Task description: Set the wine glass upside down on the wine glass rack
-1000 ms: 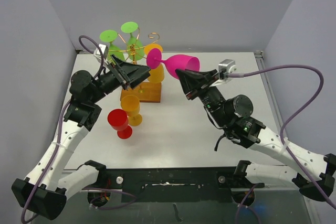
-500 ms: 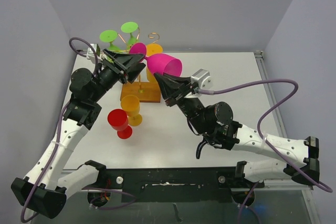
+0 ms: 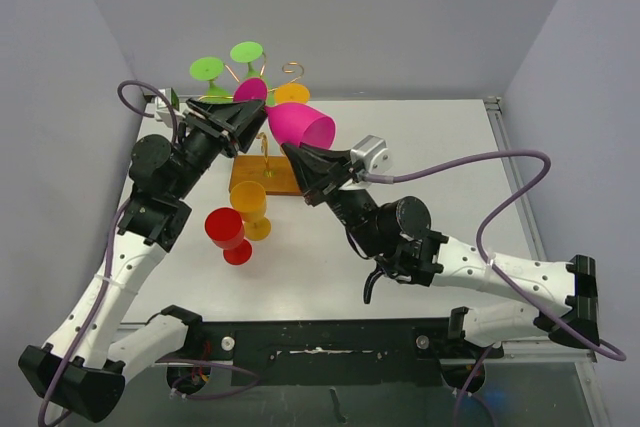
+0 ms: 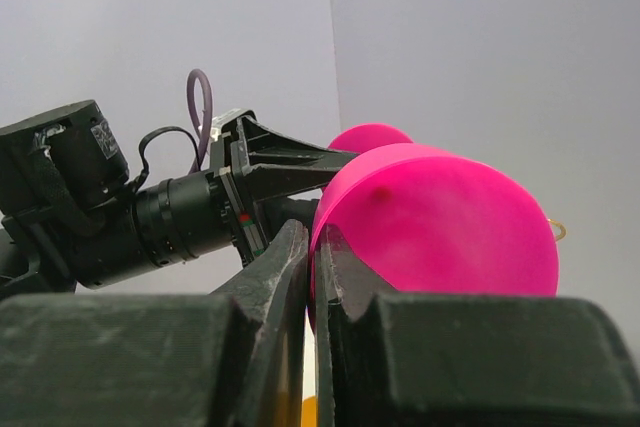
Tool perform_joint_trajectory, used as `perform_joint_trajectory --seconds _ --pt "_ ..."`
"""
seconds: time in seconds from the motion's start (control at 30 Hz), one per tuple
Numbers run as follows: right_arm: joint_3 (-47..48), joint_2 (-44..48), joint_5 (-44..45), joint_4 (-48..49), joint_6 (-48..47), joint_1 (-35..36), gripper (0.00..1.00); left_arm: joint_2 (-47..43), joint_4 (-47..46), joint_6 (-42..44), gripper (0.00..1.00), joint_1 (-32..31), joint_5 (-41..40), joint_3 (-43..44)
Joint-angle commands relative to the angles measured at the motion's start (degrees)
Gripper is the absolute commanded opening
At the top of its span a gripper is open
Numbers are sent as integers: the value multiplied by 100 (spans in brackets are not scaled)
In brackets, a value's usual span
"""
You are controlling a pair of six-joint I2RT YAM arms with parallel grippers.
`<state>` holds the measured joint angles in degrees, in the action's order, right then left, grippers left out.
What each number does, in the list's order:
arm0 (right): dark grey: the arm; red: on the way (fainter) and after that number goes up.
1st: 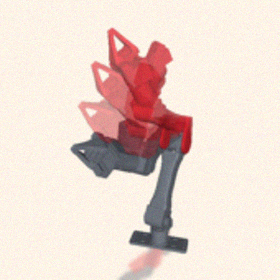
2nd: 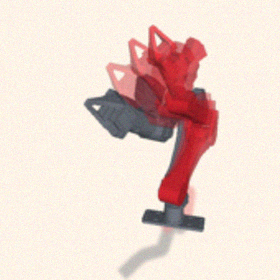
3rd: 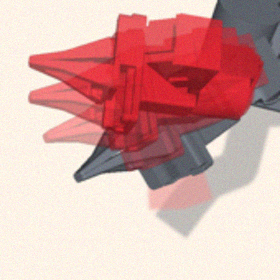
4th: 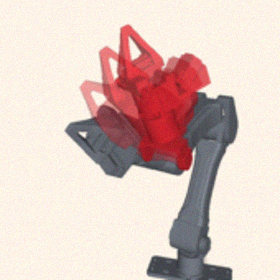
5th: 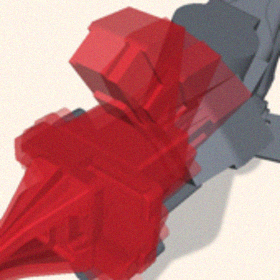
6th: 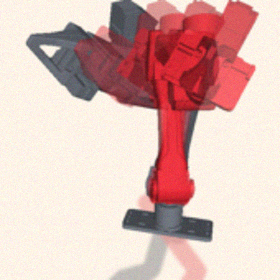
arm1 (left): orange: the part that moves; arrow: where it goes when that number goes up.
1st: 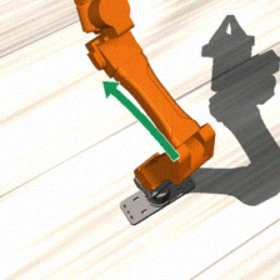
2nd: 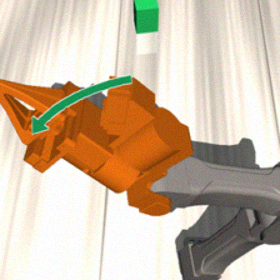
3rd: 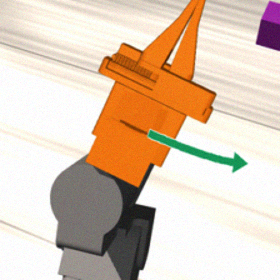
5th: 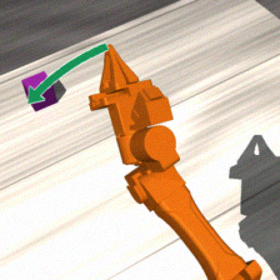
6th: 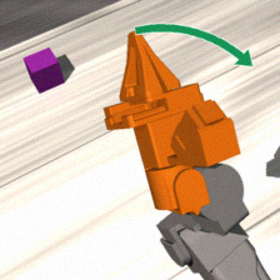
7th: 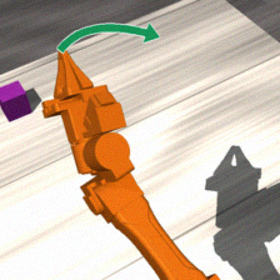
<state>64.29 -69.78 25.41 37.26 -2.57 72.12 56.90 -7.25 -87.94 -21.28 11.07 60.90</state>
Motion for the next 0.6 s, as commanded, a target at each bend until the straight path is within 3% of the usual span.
perform_joint_trajectory --seconds 0.0,0.17,0.5,0.57 --pt "-11 -99 -111 330 26 109 0 -125 -575 -214 39 18 -238 -72" --pt "-16 -212 -106 469 -240 117 0 -126 -609 -381 38 18 -313 -134" --pt "-37 -289 -240 496 -341 158 0 -156 -721 -434 13 27 -404 -166" --pt "-75 -253 -285 470 -246 153 4 -156 -763 -414 8 27 -389 -180"
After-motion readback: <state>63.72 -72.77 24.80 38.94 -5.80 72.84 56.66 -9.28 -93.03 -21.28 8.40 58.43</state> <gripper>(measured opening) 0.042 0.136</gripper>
